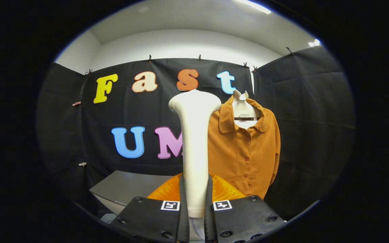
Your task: Iron the clothes twice with a garment steamer, once on the left side and once on the right side.
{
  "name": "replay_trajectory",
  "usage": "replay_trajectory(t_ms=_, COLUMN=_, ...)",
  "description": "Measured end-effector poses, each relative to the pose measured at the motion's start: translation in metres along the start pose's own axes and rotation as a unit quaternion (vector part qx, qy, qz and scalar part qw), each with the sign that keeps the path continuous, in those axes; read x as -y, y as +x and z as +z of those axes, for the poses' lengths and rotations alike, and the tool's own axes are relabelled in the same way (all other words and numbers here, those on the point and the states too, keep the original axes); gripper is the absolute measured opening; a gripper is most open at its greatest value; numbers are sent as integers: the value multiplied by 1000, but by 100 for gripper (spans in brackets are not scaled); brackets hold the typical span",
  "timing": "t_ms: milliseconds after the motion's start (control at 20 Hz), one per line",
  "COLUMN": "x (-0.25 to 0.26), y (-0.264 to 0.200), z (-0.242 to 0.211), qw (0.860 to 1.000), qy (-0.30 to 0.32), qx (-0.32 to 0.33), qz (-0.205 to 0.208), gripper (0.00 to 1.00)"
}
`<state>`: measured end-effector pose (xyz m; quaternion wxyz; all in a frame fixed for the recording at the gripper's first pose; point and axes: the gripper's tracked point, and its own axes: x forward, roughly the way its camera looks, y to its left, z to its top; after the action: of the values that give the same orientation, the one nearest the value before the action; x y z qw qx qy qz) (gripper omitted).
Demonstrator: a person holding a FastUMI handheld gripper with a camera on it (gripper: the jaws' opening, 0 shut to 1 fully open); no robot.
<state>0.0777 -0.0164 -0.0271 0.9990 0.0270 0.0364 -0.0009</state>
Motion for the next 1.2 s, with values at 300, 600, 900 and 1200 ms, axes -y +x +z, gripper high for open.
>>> replay_trajectory(t_ms=300, x=-5, y=4, z=-1, qw=1000, qy=1, qx=-2, qz=6, gripper=21)
replay_trajectory(t_ms=600, x=1, y=8, z=-3, qw=1000, qy=5, qx=-4, qz=0, gripper=21)
replay_trajectory(t_ms=900, x=3, y=8, z=-4, qw=1000, qy=3, qx=-4, qz=-3, gripper=21)
replay_trajectory(t_ms=1200, x=-5, y=9, z=-3, qw=1000, qy=1, qx=-2, qz=2, gripper=21)
